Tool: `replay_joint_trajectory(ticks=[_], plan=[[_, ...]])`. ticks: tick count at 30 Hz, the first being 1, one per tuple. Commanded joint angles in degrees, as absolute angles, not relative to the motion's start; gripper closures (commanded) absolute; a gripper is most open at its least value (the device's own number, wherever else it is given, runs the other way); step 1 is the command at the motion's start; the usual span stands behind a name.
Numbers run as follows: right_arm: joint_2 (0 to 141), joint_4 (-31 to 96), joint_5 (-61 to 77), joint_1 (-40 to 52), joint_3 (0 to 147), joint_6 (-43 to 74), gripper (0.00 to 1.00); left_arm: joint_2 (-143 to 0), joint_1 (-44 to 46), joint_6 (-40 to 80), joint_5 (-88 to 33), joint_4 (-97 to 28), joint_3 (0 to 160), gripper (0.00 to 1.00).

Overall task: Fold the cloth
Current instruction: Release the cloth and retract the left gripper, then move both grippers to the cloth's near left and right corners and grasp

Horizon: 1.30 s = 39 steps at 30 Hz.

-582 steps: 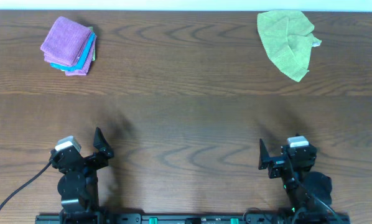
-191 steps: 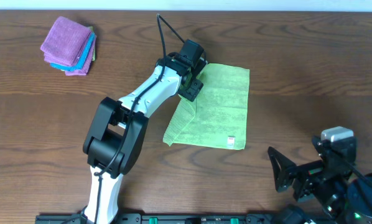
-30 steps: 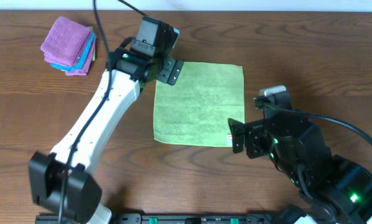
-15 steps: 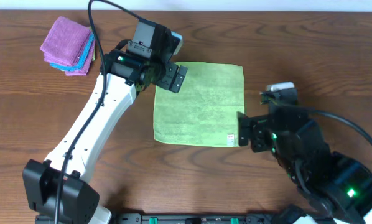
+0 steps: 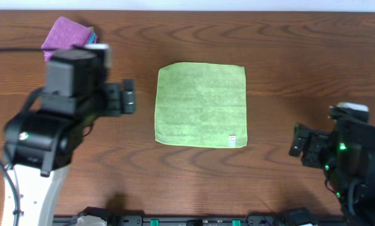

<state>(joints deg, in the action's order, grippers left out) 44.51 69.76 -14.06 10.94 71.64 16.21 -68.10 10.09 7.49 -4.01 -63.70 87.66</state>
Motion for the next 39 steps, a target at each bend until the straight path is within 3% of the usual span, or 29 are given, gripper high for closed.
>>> replay_joint_trajectory(ticks=[1, 5, 8, 14, 25, 33, 39], plan=[[43.68, 70.11, -3.99, 2.92, 68.01, 11.05, 0.04, -67.48, 2.35, 8.93, -14.74, -64.29, 80.14, 0.06], [41.85, 68.29, 12.58, -11.40, 63.68, 4.95, 0.04, -59.94, -9.61, 6.24, -27.27, -58.35, 67.07, 0.03], [42.59, 65.78, 22.17, -17.06, 57.84, 3.31, 0.04, -57.93, -8.93, 6.44, -27.05, -54.83, 59.72, 0.02], [52.03, 61.01, 31.99, -17.34, 50.57, 6.20, 0.08, -66.54, -8.64, 7.40, -34.44, -52.38, 55.96, 0.05], [75.42, 50.43, 42.57, -17.50, 50.02, 5.43, 0.12, -89.25, -8.60, 3.77, -47.86, -49.95, 55.99, 0.04], [85.45, 45.28, 46.96, -14.28, 46.68, 2.72, 0.18, -95.72, -7.38, 6.28, -48.12, -47.42, 55.99, 0.05], [87.59, 41.04, 49.78, -14.17, 40.95, 3.40, 0.14, -96.27, -2.55, 7.57, -48.07, -43.79, 55.99, 0.04]])
